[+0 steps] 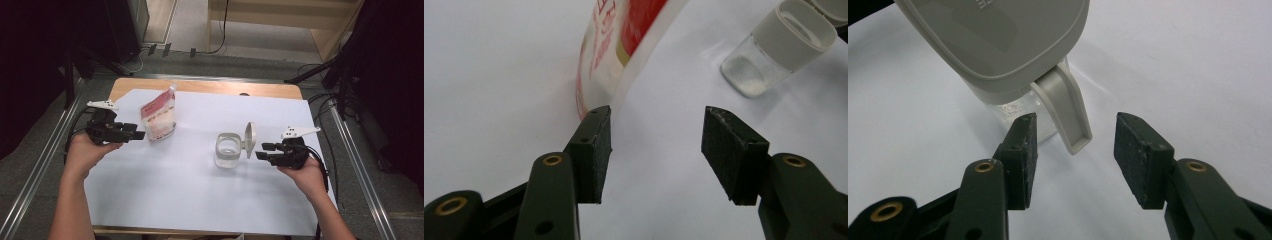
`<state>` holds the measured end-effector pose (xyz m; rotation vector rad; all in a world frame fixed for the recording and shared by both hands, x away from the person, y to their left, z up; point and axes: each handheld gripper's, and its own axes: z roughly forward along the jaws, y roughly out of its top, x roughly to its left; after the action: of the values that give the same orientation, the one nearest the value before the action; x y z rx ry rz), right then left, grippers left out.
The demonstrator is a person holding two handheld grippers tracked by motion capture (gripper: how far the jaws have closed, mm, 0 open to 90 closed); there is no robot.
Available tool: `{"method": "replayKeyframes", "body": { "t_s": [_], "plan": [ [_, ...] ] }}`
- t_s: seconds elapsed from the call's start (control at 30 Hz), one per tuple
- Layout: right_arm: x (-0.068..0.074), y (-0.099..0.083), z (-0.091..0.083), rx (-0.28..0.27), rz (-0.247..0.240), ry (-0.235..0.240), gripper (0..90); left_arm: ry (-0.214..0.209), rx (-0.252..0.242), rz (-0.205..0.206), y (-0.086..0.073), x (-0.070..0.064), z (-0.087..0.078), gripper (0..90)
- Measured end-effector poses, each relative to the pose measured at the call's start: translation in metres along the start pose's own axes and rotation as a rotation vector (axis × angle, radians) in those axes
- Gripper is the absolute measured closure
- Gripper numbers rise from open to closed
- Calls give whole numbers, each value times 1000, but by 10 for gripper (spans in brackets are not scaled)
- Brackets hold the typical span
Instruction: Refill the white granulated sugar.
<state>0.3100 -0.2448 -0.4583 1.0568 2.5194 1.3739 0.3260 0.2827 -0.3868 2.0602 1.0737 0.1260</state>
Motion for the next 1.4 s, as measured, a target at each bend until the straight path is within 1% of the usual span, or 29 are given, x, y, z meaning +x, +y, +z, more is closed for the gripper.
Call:
{"method": "replayKeyframes", "body": {
  "t_s": [0.07,0.1,0.17,0.2,0.27,0.33,0.37,0.4,0.43,0.47,0.5,0.53,0.57,0.67,0.7,0.73,0.8,0.87,0.9,0.93,0.97,1.03,1.07,1.1,1.13,1.2,1.3,1.33,1.4],
  "plan": [
    [0,-1,0,3,-5,-3,523,0,-24,1,5,-1,1,477],
    [0,-1,0,6,-4,-5,523,6,-35,12,8,-1,2,484],
    [0,-2,-1,8,1,-8,523,-1,-41,29,13,-2,5,522],
    [0,-3,-1,8,2,-10,523,3,-39,38,16,-3,7,533],
    [1,-4,-2,12,2,-12,523,26,-30,36,21,-2,12,541],
    [1,-6,-2,13,4,-17,523,32,-34,29,24,-2,16,553],
    [1,-6,-3,9,2,-18,523,31,-44,30,26,-1,19,567],
    [1,-7,-3,11,4,-20,523,34,-41,29,27,-1,20,593],
    [1,-8,-4,10,5,-22,523,39,-46,33,28,0,22,606],
    [1,-8,-4,9,2,-23,523,43,-51,29,30,0,24,623],
    [1,-9,-5,10,4,-23,522,58,-53,34,31,0,26,642],
    [1,-10,-5,9,7,-24,520,72,-50,42,32,0,29,669],
    [1,-10,-6,9,6,-25,519,84,-40,40,32,0,32,680],
    [2,-12,-6,13,10,-24,517,81,-24,42,33,2,39,705],
    [3,-12,-7,11,9,-27,516,79,-20,33,33,3,42,717],
    [3,-12,-7,10,6,-22,516,84,-22,36,33,4,43,732],
    [5,-12,-7,9,0,-23,514,90,-26,36,33,4,44,779],
    [7,-11,-7,7,-3,-18,514,101,-28,46,33,5,43,822],
    [8,-11,-7,3,-8,-14,514,93,-26,46,33,5,43,833],
    [9,-11,-7,5,-8,-11,515,91,-30,28,33,5,43,839],
    [10,-10,-7,0,-14,-11,515,92,-29,21,33,6,43,848],
    [13,-9,-7,-4,-12,-6,514,118,-33,39,33,3,42,893],
    [14,-9,-8,-7,-19,-2,507,122,-30,45,34,2,42,900],
    [16,-9,-8,-13,-24,0,490,128,-26,40,35,1,41,900],
    [17,-9,-9,-18,-27,8,477,123,-18,29,36,1,41,900],
    [20,-9,-13,-17,-16,10,463,104,-20,17,37,0,41,900],
    [26,-13,-16,-7,-30,11,466,77,-23,-2,39,1,38,900],
    [29,-14,-16,-8,-44,14,468,71,-22,-7,40,0,37,900],
    [34,-14,-17,-14,-52,20,470,45,-17,-23,41,-2,35,900]
  ]
}}
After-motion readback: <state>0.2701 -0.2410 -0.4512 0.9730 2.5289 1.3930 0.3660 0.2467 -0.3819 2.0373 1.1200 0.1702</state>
